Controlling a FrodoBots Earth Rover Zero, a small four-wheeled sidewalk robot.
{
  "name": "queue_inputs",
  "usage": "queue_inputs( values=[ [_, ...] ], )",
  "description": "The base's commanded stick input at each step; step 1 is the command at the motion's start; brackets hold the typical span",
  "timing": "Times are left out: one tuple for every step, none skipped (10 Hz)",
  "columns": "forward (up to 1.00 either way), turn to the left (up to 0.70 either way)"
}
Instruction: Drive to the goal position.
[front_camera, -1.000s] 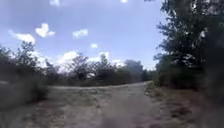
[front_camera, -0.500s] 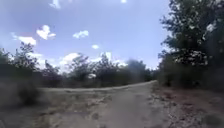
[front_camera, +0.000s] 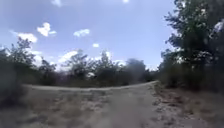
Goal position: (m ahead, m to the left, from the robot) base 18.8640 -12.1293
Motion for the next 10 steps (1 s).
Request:
queue_inputs(
  values=[
    [0.85,0.00],
    [0.85,0.00],
    [0.85,0.00],
    [0.85,0.00],
    [0.85,0.00],
    [0.85,0.00],
    [0.85,0.00],
    [0.85,0.00],
    [0.85,0.00],
    [0.85,0.00]
  ],
)
